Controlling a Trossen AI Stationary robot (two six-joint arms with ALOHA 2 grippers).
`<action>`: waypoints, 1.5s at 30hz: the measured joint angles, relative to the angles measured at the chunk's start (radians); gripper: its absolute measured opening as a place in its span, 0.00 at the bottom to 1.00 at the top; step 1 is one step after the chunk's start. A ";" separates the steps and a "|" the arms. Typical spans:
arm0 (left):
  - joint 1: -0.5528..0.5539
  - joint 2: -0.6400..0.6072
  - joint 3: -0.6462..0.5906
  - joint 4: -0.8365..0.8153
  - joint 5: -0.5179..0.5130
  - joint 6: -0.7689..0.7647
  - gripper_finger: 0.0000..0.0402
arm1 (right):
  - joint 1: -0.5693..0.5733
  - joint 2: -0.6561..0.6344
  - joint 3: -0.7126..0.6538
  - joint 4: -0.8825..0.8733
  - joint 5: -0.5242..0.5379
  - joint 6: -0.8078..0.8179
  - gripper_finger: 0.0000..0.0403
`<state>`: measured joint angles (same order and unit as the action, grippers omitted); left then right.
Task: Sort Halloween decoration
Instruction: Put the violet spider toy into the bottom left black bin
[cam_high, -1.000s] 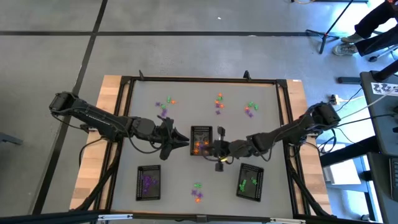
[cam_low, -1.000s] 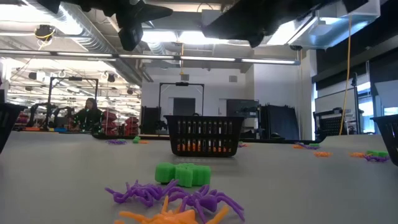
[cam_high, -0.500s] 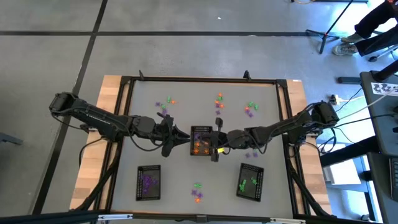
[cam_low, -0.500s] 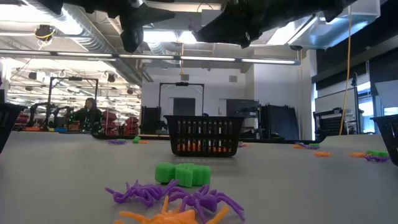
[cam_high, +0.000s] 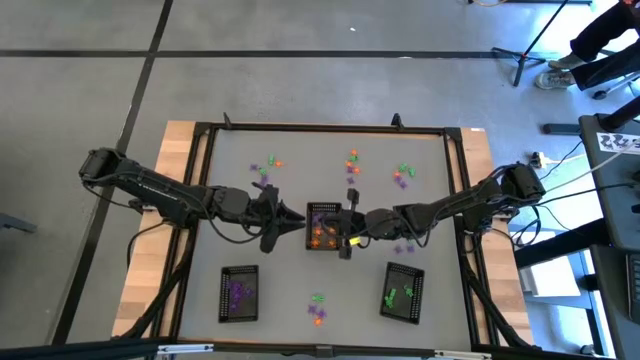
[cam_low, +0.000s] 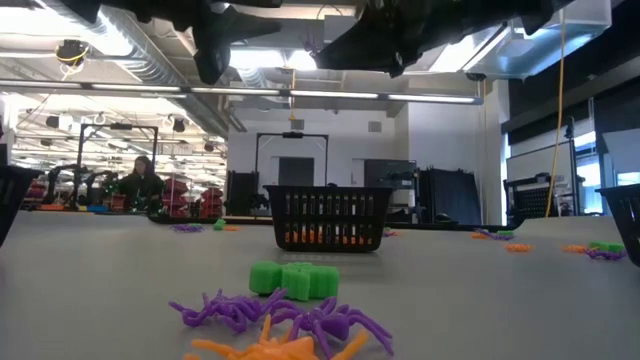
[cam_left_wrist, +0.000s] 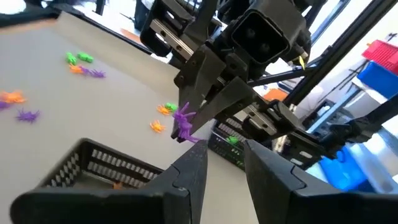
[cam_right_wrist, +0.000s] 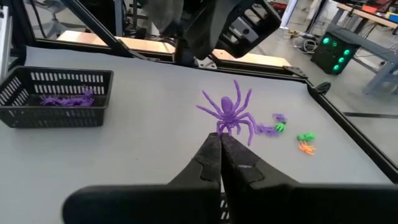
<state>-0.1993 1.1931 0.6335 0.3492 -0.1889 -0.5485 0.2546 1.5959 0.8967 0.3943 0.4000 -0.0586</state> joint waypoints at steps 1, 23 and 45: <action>0.000 0.000 0.000 -0.001 -0.015 0.013 0.25 | 0.000 0.000 0.000 0.000 0.000 0.000 0.00; 0.000 0.000 0.000 0.006 -0.137 0.088 0.25 | 0.000 -0.001 0.000 -0.006 -0.006 0.007 0.00; -0.109 0.093 0.000 0.046 -0.198 0.020 0.28 | 0.001 -0.001 0.000 -0.031 -0.054 0.065 0.00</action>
<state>-0.3083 1.2865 0.6334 0.3951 -0.3873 -0.5285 0.2558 1.5948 0.8967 0.3630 0.3462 0.0062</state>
